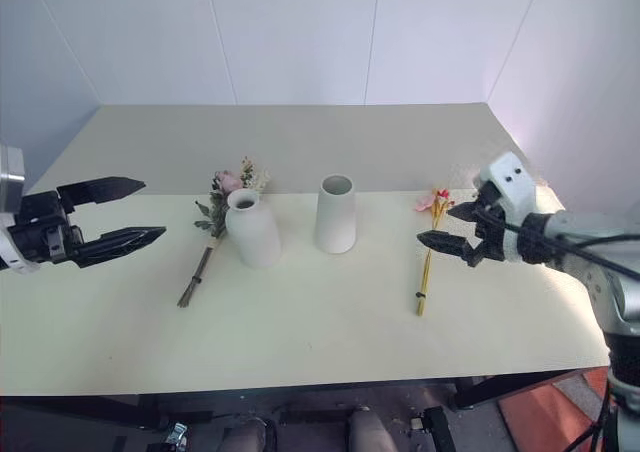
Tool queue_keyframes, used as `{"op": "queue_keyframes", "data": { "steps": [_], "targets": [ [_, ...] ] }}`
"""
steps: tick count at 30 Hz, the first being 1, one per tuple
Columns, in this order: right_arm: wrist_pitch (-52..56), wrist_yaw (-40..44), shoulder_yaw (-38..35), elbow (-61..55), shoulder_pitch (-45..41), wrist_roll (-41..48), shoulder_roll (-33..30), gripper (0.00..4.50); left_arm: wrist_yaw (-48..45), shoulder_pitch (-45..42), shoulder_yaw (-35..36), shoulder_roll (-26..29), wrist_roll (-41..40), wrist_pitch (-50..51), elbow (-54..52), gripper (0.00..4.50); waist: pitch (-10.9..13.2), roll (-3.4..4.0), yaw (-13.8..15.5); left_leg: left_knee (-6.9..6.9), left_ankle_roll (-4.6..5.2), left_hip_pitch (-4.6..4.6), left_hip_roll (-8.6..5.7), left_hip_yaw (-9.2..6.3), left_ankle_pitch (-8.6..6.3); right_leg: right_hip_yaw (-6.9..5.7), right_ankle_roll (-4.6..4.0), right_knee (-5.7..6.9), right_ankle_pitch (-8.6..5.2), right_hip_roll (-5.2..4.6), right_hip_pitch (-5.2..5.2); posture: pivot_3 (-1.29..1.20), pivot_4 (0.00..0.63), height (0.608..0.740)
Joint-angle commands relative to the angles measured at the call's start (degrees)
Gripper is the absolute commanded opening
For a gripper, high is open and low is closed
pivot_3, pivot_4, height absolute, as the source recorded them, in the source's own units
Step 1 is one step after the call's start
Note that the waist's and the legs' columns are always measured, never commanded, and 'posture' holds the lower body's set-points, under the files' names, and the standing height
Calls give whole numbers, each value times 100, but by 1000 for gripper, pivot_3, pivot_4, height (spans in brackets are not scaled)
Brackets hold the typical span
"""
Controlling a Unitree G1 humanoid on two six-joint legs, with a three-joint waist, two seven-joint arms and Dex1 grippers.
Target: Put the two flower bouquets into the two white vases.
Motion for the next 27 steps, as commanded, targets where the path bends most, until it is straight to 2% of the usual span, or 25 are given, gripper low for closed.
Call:
{"op": "queue_keyframes", "data": {
  "steps": [1,5,9,13,16,22,27],
  "targets": [
    [1178,-557,283,202,-533,-124,196,4500,-87,-249,45,172,-89,-79,66,4481,0,0,8,0,0,-3,0,-1,0,-1,0,-2,0,0,0,0,150,740],
    [2726,-1473,447,1409,-1654,-530,1052,4500,-227,-431,-97,213,-115,-98,162,4481,-1,-2,-38,4,0,-9,-2,-1,0,2,10,-3,7,0,-4,0,150,740],
    [2893,-2195,640,2909,-2491,-849,1663,4500,-343,-609,-229,238,-105,-106,260,4481,-1,-2,-91,4,1,-15,-4,-6,0,0,-8,-3,26,1,-5,0,150,740],
    [2824,-2672,859,3650,-2831,-1445,2108,4500,-495,-801,-403,229,-74,-179,359,4481,-1,-2,-101,3,1,-36,-5,-13,0,-4,-13,-5,31,1,-20,0,150,740],
    [2584,-2662,1092,4034,-2927,-1633,2275,3950,-575,-913,-509,208,-66,-222,403,4500,-1,-2,-101,5,1,-55,-7,-17,1,-5,-16,-3,35,0,-35,0,150,740],
    [2161,-2578,1296,4588,-3061,-1925,2419,1955,-636,-964,-547,198,-39,-271,417,4500,-1,-2,-121,8,2,-51,-7,-20,1,-6,-11,-1,39,1,-34,0,150,740],
    [1954,-2672,1161,4813,-3093,-2093,2450,440,-645,-904,-501,196,-43,-292,387,4500,-2,-2,-123,8,2,-51,-7,-23,1,-6,-11,-1,39,3,-33,0,150,740]
  ]
}}
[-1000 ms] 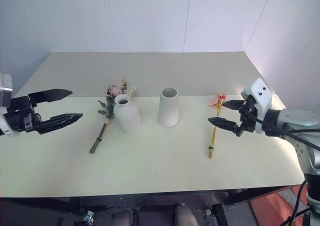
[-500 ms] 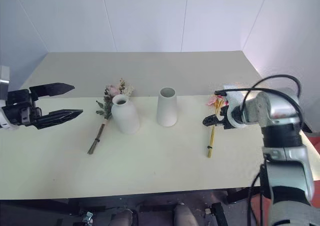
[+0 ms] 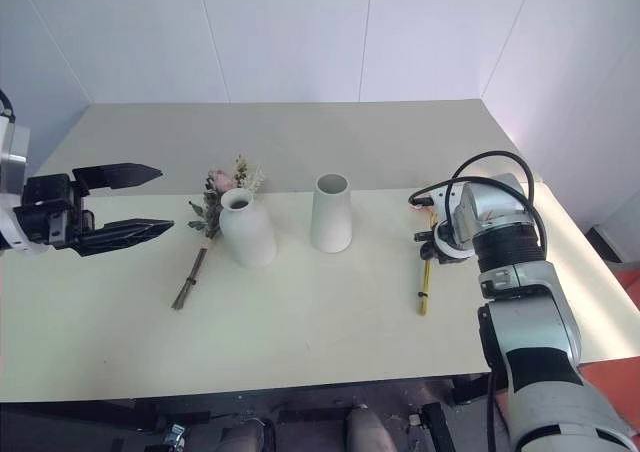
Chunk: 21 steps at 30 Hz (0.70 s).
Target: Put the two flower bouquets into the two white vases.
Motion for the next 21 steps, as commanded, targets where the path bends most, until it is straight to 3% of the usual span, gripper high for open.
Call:
{"op": "queue_keyframes", "data": {
  "steps": [1,4,8,12,17,21],
  "targets": [
    [-259,-229,-253,189,-103,-278,3,71,-34,-45,141,77,-17,-129,-71,4500,0,-1,1,0,0,-1,0,0,0,0,0,-1,0,0,0,0,150,740],
    [-781,-955,-1082,246,-151,-414,189,71,-11,-52,130,76,-10,-143,-48,4500,-1,-2,3,1,0,0,0,0,0,0,0,0,0,0,1,0,150,740],
    [-2610,-1798,-1934,-820,181,-493,501,71,134,-62,153,32,5,-114,3,4500,-1,-2,1,1,0,-4,-1,-4,0,-2,4,-2,3,0,-1,0,150,740],
    [-4190,-1481,-2319,-1927,507,-85,903,71,388,-238,128,-68,-17,-104,140,4500,-1,-1,-22,-2,0,-7,0,-7,0,-2,5,0,3,0,-5,0,150,740],
    [-4988,-906,-2563,-2652,436,669,1613,71,546,-402,20,-161,-14,-90,203,4500,-1,-1,-56,0,0,-2,0,-12,0,-4,6,9,5,2,-3,0,150,740],
    [-5545,-489,-2323,-2868,406,879,2014,71,733,-527,-19,-244,-44,-19,247,4500,-1,-1,-73,1,0,-5,0,-16,1,-8,6,12,5,2,-2,0,150,740]
  ]
}}
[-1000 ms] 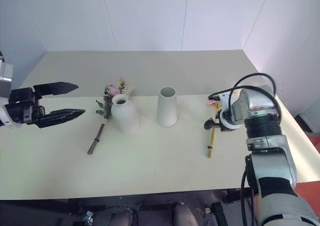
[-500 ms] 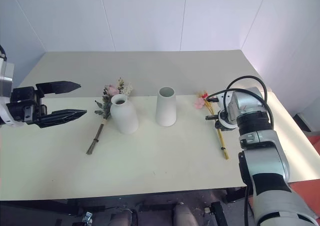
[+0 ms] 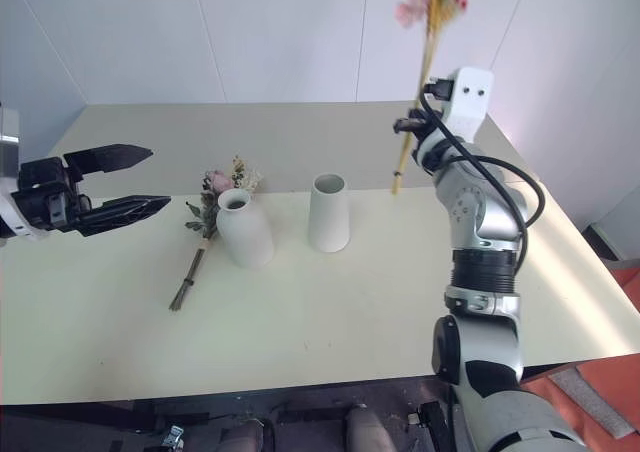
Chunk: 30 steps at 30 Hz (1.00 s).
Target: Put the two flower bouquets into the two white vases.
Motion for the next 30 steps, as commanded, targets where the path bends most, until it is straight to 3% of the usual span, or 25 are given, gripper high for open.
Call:
{"op": "queue_keyframes", "data": {
  "steps": [1,21,26,27,30],
  "targets": [
    [-683,374,140,-421,-199,266,254,71,156,-165,53,2,-46,24,-12,4500,0,0,-4,0,0,0,0,0,0,-1,0,0,0,0,0,0,150,740],
    [-623,729,718,-998,339,572,590,71,262,163,340,87,-147,178,-287,4500,0,1,-70,1,-2,7,0,-21,1,-24,-18,41,-12,1,-3,0,150,740],
    [-994,810,1054,-734,767,183,581,71,288,140,330,66,-159,201,-307,4500,0,0,-70,1,-2,6,0,-22,1,-25,-18,40,-13,1,-3,0,150,740],
    [-1068,827,1104,-714,841,113,569,544,294,138,328,65,-161,203,-311,4500,0,0,-69,1,-2,6,0,-22,1,-25,-18,39,-13,0,-3,0,150,740],
    [-1295,1040,1314,-890,1205,-69,460,1374,306,152,334,69,-171,212,-324,4500,0,0,-69,1,-2,5,0,-22,1,-25,-17,38,-13,0,-3,0,150,740]
  ]
}}
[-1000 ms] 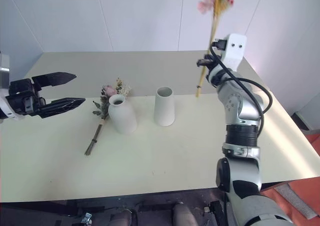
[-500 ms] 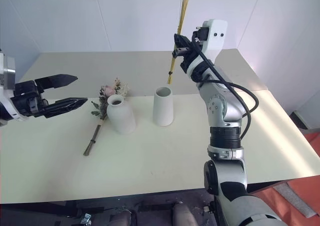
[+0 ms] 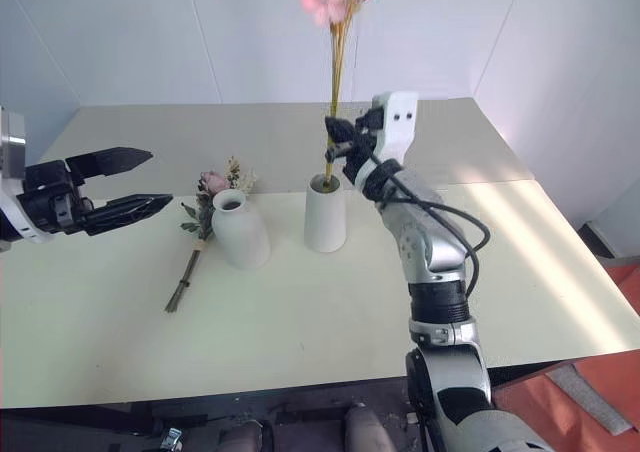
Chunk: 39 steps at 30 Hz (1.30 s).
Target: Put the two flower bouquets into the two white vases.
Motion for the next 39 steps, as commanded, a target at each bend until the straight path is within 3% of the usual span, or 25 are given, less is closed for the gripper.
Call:
{"op": "queue_keyframes", "data": {
  "steps": [1,6,9,12,17,20,24,28,38,39],
  "targets": [
    [-419,277,176,-436,331,-168,-172,1744,33,-9,211,80,-104,-8,-189,4500,0,0,1,0,0,1,0,0,0,-1,0,0,0,0,0,0,150,740],
    [-483,663,178,-1019,950,-55,-469,3582,71,80,272,103,-120,17,-216,4500,0,0,10,0,0,0,0,-1,0,-1,1,1,-1,0,0,0,150,740],
    [-319,875,89,-1402,1180,114,-723,4463,132,166,303,118,-98,48,-224,4500,0,0,14,0,0,2,0,-1,0,-1,2,2,-2,0,1,0,150,740],
    [-90,1115,7,-1704,1291,351,-1032,4463,375,250,175,280,89,247,-237,4500,0,0,5,0,0,5,0,-1,0,-1,2,4,-2,0,1,0,150,740],
    [415,1986,-88,-2098,1345,977,-1839,4463,1144,-22,-670,833,509,1376,-187,4500,0,-1,22,0,0,6,-1,-3,0,-1,24,1,-17,0,4,0,150,740],
    [830,2787,-130,-2275,1304,1542,-2466,4463,1627,-712,-1375,869,613,2410,-6,4500,1,-2,83,2,0,5,-1,-3,0,-4,30,1,-22,0,4,0,150,740],
    [1020,3579,-136,-2303,1186,1976,-3058,4463,2200,-1749,-2238,438,939,3484,481,4500,1,-2,175,7,0,7,-2,-5,0,-5,43,2,-30,2,8,0,150,740],
    [1047,4069,-103,-2221,1017,2122,-3363,4463,2580,-2370,-2892,-120,1452,3839,1110,4500,1,-2,190,7,0,7,-7,-8,0,-4,42,4,-31,2,8,0,150,740],
    [1116,4240,-217,-2267,741,2316,-3483,4463,2789,-3146,-4014,-1582,2883,2839,3384,4500,1,-3,277,15,0,0,-12,-15,0,-5,6,5,-9,2,6,0,150,740],
    [1130,4217,-240,-2290,751,2334,-3500,4494,2740,-3176,-4064,-1659,2975,2735,3526,4316,1,-3,290,14,0,-1,-11,-16,0,-5,5,4,-8,2,6,0,150,740]
  ]
}}
